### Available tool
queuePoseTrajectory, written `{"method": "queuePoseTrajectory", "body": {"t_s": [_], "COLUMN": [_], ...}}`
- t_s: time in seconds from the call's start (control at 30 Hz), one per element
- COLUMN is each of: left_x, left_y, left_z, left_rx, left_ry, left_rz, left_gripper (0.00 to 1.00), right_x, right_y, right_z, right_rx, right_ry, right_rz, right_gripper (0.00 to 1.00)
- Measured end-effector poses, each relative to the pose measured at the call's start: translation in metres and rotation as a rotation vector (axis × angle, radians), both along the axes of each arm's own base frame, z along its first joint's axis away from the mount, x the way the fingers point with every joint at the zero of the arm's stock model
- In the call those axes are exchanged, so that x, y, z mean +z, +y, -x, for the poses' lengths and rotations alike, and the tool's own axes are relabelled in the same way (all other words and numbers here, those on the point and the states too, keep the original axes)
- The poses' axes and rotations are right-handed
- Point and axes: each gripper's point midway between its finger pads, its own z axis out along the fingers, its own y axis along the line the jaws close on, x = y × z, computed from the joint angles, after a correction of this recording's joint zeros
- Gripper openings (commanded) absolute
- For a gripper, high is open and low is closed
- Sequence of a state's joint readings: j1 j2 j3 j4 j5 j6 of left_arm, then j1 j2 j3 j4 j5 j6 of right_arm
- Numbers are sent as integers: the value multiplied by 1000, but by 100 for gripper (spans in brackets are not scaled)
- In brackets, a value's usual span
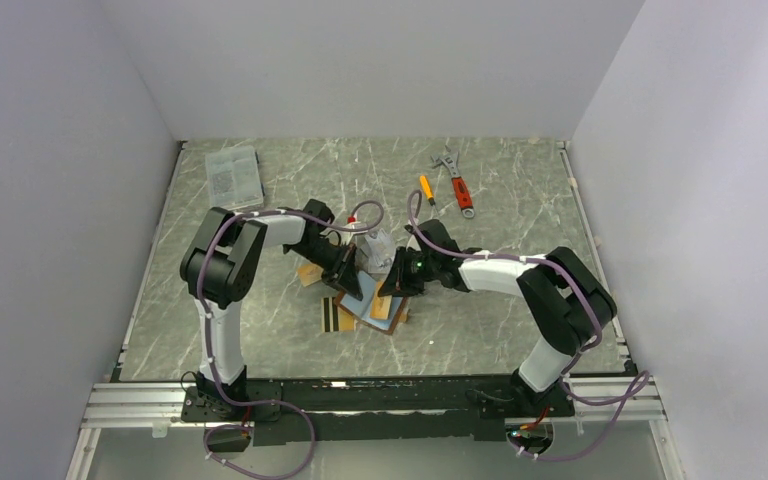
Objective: Put the credit cards into the card holder
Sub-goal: Insert the credit card into the card holder.
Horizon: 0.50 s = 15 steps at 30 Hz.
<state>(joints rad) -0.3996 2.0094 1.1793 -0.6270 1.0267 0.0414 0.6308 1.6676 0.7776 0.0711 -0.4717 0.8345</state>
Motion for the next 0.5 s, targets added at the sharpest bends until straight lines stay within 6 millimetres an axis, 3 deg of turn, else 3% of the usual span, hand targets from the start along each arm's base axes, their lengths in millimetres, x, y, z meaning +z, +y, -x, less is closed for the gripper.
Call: {"method": "queuePoseTrajectory", "body": {"t_s": [0.2,0.5], "left_x": [-6,-8], "left_y": [0,-1], "left_z": [1,0], "left_rx": [18,36], "left_ry": [24,35], "left_rz": [-2,-7], "left_gripper": [1,2], "right_x": [-14,-17], "right_y": [-13,-18], "right_z": [9,15], "right_rx": [-9,-14], "right_ry": [52,83], "right_rz": [78,102], "right_gripper": [30,29]}}
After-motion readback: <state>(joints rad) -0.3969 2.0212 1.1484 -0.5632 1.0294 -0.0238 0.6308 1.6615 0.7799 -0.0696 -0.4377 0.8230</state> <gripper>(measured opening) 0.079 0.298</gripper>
